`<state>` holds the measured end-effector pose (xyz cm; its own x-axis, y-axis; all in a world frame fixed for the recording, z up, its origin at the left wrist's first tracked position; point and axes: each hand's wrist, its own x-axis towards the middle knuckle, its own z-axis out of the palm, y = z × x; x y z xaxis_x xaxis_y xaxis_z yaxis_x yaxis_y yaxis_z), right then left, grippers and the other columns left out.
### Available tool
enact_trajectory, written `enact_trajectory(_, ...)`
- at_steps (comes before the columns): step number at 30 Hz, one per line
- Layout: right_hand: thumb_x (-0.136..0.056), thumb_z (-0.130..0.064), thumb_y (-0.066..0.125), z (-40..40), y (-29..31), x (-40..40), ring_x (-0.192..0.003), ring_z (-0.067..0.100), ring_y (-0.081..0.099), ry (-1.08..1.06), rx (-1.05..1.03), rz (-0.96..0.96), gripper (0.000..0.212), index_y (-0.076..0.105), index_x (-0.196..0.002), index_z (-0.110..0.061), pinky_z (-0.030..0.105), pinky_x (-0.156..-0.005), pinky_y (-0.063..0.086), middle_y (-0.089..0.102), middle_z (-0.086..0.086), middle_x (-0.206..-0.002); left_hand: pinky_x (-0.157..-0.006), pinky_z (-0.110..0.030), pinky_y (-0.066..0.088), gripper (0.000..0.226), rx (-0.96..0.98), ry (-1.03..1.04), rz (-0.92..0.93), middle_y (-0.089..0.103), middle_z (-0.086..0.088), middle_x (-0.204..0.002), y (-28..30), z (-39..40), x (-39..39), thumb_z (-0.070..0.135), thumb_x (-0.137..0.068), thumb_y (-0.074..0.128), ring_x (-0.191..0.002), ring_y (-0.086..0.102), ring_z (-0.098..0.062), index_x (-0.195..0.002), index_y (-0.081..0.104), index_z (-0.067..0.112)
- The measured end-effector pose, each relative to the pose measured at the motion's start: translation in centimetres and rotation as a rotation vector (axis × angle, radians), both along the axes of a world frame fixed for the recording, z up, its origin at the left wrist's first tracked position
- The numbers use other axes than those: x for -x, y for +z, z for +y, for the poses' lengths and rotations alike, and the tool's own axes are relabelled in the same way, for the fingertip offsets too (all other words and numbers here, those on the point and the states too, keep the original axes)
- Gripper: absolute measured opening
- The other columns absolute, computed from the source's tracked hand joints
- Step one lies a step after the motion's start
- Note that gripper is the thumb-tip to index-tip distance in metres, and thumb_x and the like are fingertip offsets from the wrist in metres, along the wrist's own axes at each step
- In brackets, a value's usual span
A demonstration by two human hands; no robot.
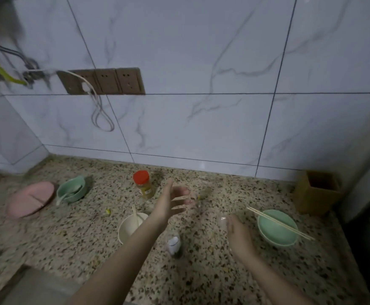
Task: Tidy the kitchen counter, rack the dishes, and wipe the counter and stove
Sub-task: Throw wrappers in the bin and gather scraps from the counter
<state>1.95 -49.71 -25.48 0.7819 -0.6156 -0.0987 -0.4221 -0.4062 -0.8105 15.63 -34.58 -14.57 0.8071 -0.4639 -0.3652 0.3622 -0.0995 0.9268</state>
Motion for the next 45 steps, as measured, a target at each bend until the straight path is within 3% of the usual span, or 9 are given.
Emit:
enact_trajectory(9,-0.089,-0.058,0.048,0.3,0.2,-6.1,-0.068,0.02,0.061,0.018,0.01,0.172,0.053,0.069,-0.08,-0.011,0.029,-0.06,0.04,0.064,0.006,-0.072,-0.062,-0.031,0.054,0.058,0.008,0.234,0.022,0.07,-0.004,-0.09,-1.6,8.1,-5.7,0.059,-0.094,0.032,-0.072,0.07,-0.024,-0.092,0.066,0.012)
enact_trajectory(16,-0.088,-0.052,0.056,1.2,-1.4,-11.1,-0.042,0.01,0.03,-0.087,-0.038,0.22,0.054,0.028,-0.049,-0.028,0.023,-0.047,0.02,0.026,-0.008,-0.045,-0.066,-0.033,0.051,0.055,-0.009,0.349,0.052,0.071,-0.002,-0.085,-4.4,13.4,-10.9,0.057,-0.095,0.034,-0.076,0.067,-0.029,-0.088,0.066,0.013)
enact_trajectory(20,-0.083,-0.037,0.066,0.6,-3.2,-14.3,-0.065,0.015,0.055,-0.139,-0.128,0.32,0.019,0.069,-0.075,-0.021,0.023,-0.063,0.04,0.062,0.0,-0.071,-0.066,-0.036,0.053,0.053,-0.056,0.41,0.085,0.069,-0.005,-0.093,-6.5,15.5,-14.1,0.054,-0.096,0.034,-0.072,0.067,-0.03,-0.094,0.065,0.012)
enact_trajectory(24,-0.079,-0.051,0.066,0.9,-4.9,-17.8,-0.092,0.022,0.06,-0.15,-0.052,0.414,0.045,0.067,-0.111,-0.018,0.024,-0.076,0.042,0.065,0.006,-0.116,-0.071,-0.038,0.052,0.056,-0.093,0.442,0.09,0.067,-0.01,-0.104,-8.7,17.8,-16.9,0.051,-0.098,0.03,-0.079,0.067,-0.034,-0.111,0.061,0.005)
enact_trajectory(30,-0.071,-0.048,0.073,2.8,-8.5,-22.6,-0.073,0.019,0.058,-0.183,-0.109,0.465,0.059,0.061,-0.113,-0.008,0.022,-0.061,0.044,0.066,0.016,-0.107,-0.068,-0.036,0.05,0.048,-0.164,0.551,0.142,0.066,-0.009,-0.096,-12.0,23.9,-21.6,0.045,-0.1,0.031,-0.073,0.064,-0.027,-0.102,0.061,0.008)
enact_trajectory(34,-0.084,-0.03,0.061,0.6,-7.4,-21.7,-0.054,0.025,0.059,-0.221,-0.03,0.476,0.024,0.056,-0.081,-0.006,0.025,-0.049,0.046,0.065,0.015,-0.068,-0.065,-0.033,0.051,0.039,-0.149,0.575,0.178,0.065,-0.002,-0.091,-12.4,23.5,-22.1,0.046,-0.099,0.034,-0.076,0.064,-0.023,-0.098,0.059,0.016)
enact_trajectory(37,-0.093,-0.021,0.047,0.4,-7.9,-22.1,-0.048,0.025,0.052,-0.191,0.038,0.554,0.038,0.054,-0.062,-0.001,0.029,-0.053,0.043,0.056,0.015,-0.054,-0.062,-0.031,0.049,0.031,-0.166,0.646,0.178,0.066,-0.004,-0.091,-13.3,24.0,-23.0,0.039,-0.098,0.042,-0.074,0.063,-0.022,-0.096,0.06,0.013)
enact_trajectory(42,-0.1,-0.033,0.039,2.8,-6.8,-24.3,-0.053,0.026,0.053,-0.2,0.064,0.475,0.047,0.054,-0.07,0.0,0.031,-0.057,0.045,0.051,0.01,-0.058,-0.084,-0.042,0.052,0.01,-0.453,0.512,-0.177,0.064,-0.01,-0.1,-15.0,25.5,-24.1,0.016,-0.09,0.061,-0.093,0.062,-0.032,-0.096,0.063,0.008)
enact_trajectory(45,-0.1,-0.032,0.038,4.7,-4.3,-26.5,-0.053,0.026,0.055,-0.231,0.09,0.379,0.042,0.053,-0.08,0.002,0.032,-0.053,0.046,0.054,0.01,-0.059,-0.09,-0.026,0.045,0.025,-0.632,0.177,-0.465,0.06,0.002,-0.103,-15.1,25.3,-24.7,0.019,-0.077,0.077,-0.1,0.056,-0.018,-0.099,0.069,0.011)
